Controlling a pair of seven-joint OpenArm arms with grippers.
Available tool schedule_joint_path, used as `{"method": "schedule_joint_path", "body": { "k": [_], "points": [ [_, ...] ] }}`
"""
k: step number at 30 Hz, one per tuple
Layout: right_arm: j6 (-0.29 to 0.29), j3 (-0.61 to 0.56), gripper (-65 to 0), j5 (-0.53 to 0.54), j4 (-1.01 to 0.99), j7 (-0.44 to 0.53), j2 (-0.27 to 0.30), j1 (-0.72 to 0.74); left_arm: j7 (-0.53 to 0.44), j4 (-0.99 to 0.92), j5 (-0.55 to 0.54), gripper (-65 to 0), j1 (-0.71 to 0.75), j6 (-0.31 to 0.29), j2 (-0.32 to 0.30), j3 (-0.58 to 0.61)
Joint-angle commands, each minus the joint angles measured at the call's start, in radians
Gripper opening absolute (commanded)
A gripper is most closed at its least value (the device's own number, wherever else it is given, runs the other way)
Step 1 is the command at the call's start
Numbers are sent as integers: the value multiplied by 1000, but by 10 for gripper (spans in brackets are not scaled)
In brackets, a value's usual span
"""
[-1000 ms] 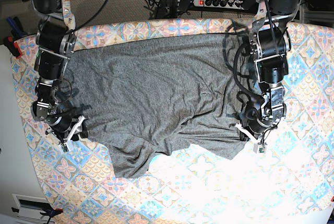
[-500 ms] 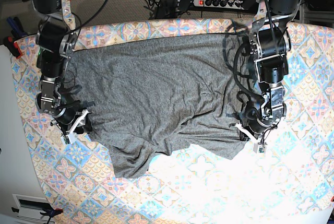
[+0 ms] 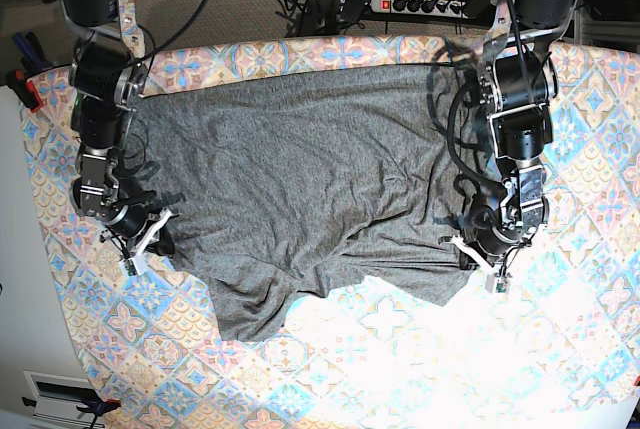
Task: Layout the t-shirt on the table in an organized manner, then fold the t-shirt properly
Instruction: 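Lower the right gripper onto the shirt edge opposite the left gripper and grasp, then pull the grey shirt taut between both grippers, stretching it apart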
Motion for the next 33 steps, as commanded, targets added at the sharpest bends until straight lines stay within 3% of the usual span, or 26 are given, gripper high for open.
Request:
{"method": "schedule_joint_path", "body": {
  "k": [1,2,8,11,15,22,33],
  "points": [
    [-1,2,-650,1,11,8,12,28,161,-19,72,-650,31,12,0,5],
    [-5,2,-650,1,11,10,12,28,161,-19,72,-650,31,12,-1,5],
    [-190,2,-650,4,11,10,18,28,161,8,72,-650,59,12,-3,5],
    [-304,2,-650,6,11,5,18,28,164,74,72,-650,97,12,0,5],
    [-444,60,-650,6,9,2,20,28,238,226,72,-650,157,12,3,5],
    [-454,294,-650,3,-5,0,20,72,333,481,71,-650,223,12,-4,-4],
    [-456,310,-650,1,-5,-1,53,134,357,486,71,-650,174,22,-72,-6]
  ]
}}
